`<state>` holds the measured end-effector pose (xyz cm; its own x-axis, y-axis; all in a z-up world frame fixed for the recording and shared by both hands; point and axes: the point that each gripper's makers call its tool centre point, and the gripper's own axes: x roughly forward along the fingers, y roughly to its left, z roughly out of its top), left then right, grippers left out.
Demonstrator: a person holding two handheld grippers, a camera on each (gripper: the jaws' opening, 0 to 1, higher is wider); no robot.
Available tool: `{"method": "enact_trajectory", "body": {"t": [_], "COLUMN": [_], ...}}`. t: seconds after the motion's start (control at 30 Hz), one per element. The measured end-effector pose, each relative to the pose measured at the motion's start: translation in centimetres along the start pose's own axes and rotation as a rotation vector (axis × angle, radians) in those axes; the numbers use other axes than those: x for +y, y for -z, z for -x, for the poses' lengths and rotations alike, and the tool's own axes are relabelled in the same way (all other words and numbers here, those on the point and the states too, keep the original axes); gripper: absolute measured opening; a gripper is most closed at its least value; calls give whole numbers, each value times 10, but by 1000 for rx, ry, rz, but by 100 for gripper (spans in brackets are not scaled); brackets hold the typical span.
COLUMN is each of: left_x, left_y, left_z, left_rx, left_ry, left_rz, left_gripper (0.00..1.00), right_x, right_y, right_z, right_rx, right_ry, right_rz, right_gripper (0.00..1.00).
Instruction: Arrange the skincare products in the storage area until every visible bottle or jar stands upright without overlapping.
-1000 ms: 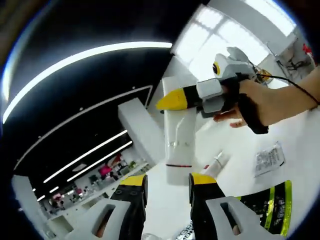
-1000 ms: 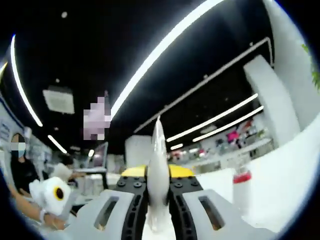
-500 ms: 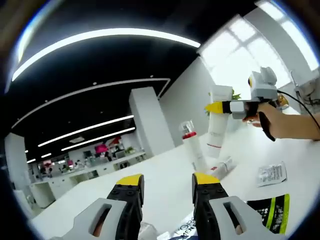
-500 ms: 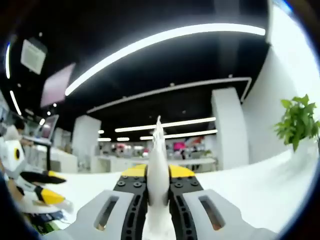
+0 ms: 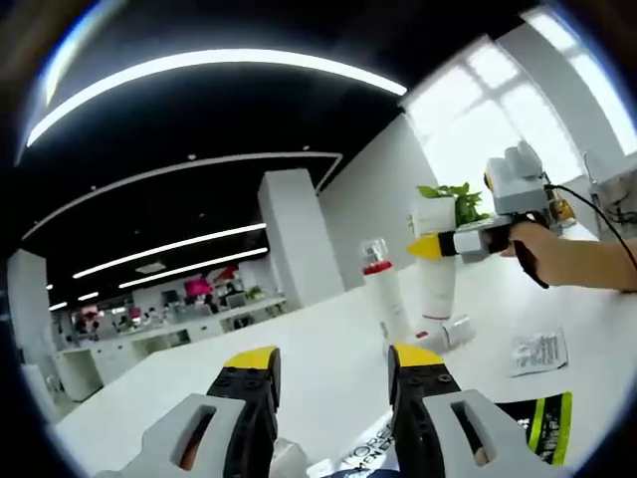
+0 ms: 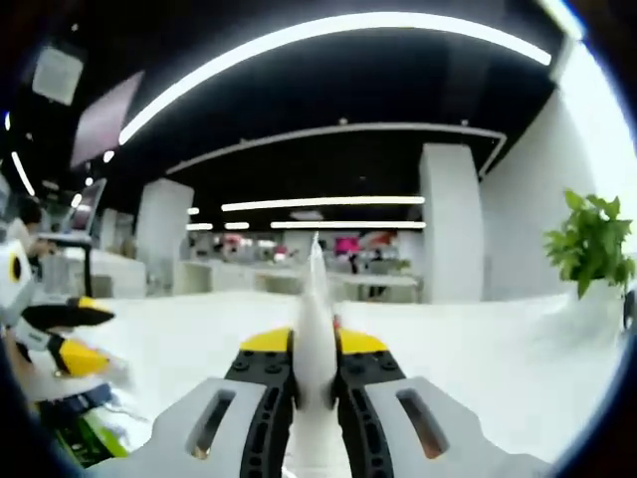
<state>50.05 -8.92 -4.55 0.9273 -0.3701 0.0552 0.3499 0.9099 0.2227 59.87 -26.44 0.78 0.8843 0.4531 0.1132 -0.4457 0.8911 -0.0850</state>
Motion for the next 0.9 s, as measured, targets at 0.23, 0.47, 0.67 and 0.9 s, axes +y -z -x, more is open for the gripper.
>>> {"method": "enact_trajectory", "body": {"t": [0.23, 0.47, 0.67, 0.9], "left_x": [0, -1, 0, 1], "left_y": [1, 3, 4, 4], "left_z": [0, -1, -2, -2], "left_rx": [3, 10, 16, 15], "left_ry": [0, 1, 1, 0], "left_rz": [0, -5, -5, 7], "left_gripper": [45, 45, 45, 45], "right_x": [0, 3, 8, 10], "right_y": [-1, -1, 20, 34], "right_z": [2, 1, -7, -4], "right_rx": [-29, -46, 30, 72], "right_ry": [-4, -9, -22, -22], "right_rz": [-15, -5, 0, -35], "right_gripper": [14, 16, 19, 20]}}
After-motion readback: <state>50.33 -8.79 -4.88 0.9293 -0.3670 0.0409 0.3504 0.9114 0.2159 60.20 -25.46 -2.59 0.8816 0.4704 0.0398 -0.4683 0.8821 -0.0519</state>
